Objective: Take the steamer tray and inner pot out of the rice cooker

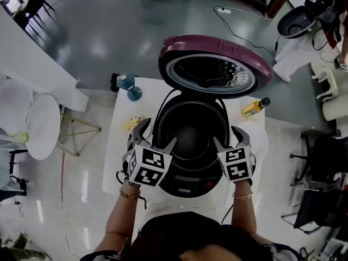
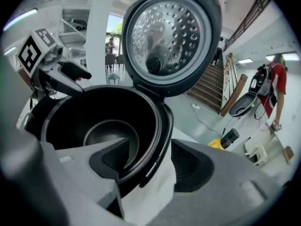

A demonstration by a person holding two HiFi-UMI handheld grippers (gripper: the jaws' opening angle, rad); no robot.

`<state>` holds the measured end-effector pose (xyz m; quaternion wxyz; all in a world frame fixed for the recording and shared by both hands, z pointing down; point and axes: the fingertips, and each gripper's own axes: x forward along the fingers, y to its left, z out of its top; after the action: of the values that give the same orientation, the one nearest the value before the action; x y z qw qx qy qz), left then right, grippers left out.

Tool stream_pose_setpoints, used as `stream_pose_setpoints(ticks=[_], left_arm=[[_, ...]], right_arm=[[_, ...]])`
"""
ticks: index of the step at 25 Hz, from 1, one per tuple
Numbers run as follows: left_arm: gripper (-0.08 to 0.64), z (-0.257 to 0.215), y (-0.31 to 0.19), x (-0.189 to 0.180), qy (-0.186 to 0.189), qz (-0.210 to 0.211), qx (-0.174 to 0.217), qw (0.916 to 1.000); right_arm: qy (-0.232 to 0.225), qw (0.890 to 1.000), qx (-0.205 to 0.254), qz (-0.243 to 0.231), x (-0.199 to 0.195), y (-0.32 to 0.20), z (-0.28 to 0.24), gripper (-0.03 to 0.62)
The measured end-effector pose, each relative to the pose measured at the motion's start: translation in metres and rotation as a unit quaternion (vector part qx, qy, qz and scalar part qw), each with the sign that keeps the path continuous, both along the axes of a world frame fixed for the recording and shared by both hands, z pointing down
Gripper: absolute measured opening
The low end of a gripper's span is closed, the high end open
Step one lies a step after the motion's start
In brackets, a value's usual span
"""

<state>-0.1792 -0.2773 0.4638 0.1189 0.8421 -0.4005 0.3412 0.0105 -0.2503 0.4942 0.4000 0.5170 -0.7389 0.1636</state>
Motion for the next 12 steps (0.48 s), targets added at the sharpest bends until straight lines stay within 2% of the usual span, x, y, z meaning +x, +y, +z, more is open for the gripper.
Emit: stream_pose_setpoints(ticks=[4, 7, 10, 11, 12], left_arm=[[0.370, 0.016, -0.011, 0.011, -0.030, 0.041, -0.041, 0.9979], [0.370, 0.030, -0.018, 0.013, -0.066, 0.057, -0.055, 0.9946], [0.368, 0.043, -0.027, 0.007, -0.106, 0.058, -0.055, 0.9912], [0.353, 0.045, -0.030, 0.005, -0.110, 0.053, -0.052, 0.9912], [0.309, 0.045, -0.032, 0.004, -0.104, 0.042, -0.048, 0.9925]], right_arm=[[0.058, 0.998, -0.028, -0.005, 0.003, -0.013, 0.006, 0.261], [0.083, 0.996, -0.038, -0.014, 0.004, -0.020, 0.012, 0.261], [0.094, 0.994, -0.044, -0.016, 0.004, -0.026, 0.020, 0.261], [0.093, 0.995, -0.045, -0.014, 0.003, -0.027, 0.022, 0.261], [0.090, 0.995, -0.046, -0.012, 0.003, -0.028, 0.024, 0.261]])
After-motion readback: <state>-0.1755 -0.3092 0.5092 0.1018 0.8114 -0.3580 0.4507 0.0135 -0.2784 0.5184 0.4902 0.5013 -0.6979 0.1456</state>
